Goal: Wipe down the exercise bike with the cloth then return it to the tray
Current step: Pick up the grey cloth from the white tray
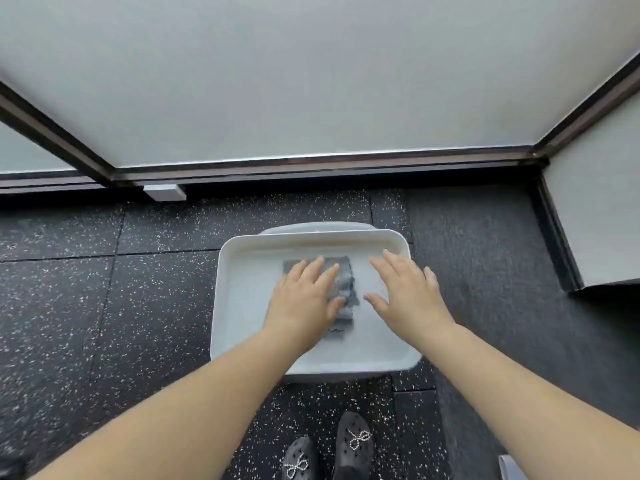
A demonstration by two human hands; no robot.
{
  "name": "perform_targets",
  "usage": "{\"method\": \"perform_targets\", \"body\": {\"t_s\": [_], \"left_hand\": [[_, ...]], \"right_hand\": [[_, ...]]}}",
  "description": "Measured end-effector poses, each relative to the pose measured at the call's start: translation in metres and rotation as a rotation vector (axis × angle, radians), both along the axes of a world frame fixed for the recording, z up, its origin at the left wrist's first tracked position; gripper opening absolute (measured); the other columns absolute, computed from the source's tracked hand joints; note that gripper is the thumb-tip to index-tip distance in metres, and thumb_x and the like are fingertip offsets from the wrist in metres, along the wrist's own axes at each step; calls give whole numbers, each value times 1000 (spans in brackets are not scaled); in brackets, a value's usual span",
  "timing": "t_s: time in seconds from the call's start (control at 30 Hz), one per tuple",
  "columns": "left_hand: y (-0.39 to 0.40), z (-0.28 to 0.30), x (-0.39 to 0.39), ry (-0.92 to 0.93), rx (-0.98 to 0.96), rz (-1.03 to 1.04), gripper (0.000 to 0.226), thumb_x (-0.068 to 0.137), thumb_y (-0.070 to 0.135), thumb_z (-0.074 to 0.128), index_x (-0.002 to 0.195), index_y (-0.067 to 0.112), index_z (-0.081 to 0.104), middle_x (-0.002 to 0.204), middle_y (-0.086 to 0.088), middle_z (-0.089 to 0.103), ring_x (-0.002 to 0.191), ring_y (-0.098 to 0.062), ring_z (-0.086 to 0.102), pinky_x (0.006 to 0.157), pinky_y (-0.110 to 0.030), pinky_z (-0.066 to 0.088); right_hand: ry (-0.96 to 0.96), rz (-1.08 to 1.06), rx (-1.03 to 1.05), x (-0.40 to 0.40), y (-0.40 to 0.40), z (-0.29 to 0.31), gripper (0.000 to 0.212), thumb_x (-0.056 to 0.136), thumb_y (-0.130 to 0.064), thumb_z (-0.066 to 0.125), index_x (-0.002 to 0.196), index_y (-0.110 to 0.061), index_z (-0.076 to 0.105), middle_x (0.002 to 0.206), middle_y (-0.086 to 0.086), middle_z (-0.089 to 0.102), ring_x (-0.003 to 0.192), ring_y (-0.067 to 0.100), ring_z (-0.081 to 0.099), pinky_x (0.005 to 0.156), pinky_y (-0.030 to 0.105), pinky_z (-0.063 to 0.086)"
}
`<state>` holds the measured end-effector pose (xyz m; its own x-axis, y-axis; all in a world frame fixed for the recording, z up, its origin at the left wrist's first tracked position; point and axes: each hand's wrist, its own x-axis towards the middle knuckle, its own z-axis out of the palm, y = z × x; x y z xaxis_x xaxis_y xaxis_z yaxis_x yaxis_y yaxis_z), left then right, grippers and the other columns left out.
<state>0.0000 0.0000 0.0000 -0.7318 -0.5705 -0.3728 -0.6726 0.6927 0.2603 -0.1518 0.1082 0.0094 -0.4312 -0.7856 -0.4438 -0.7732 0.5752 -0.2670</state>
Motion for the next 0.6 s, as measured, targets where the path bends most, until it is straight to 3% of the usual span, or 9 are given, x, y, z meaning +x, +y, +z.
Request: {"method": "perform_targets", "body": {"t_s": [0.37,0.47,0.6], "left_hand": [[2,-37,-6,-139,-27,-56,70,85,56,53,144,45,16,160,0,0,145,-33,2,113,-52,22],[2,-36,-5,-121,-30,-19,66,85,49,56,143,43,25,157,-3,14,140,-33,14,109,-48,30],[-4,-24,-5,-58,-11,5,47,88,23,59,131,37,49,129,-2,43,115,-30,38,81,-38,49]], "right_hand": [[54,59,85,2,5,-42,87,83,-57,55,150,-34,4,162,-3,-12,149,19,-5,118,49,6],[72,72,83,3,6,-42,88,83,-58,54,150,-34,3,162,-3,-12,149,20,-5,118,48,6],[45,74,107,2,3,-35,86,84,-54,55,150,-34,4,162,-2,-12,149,20,-5,118,49,3]]}}
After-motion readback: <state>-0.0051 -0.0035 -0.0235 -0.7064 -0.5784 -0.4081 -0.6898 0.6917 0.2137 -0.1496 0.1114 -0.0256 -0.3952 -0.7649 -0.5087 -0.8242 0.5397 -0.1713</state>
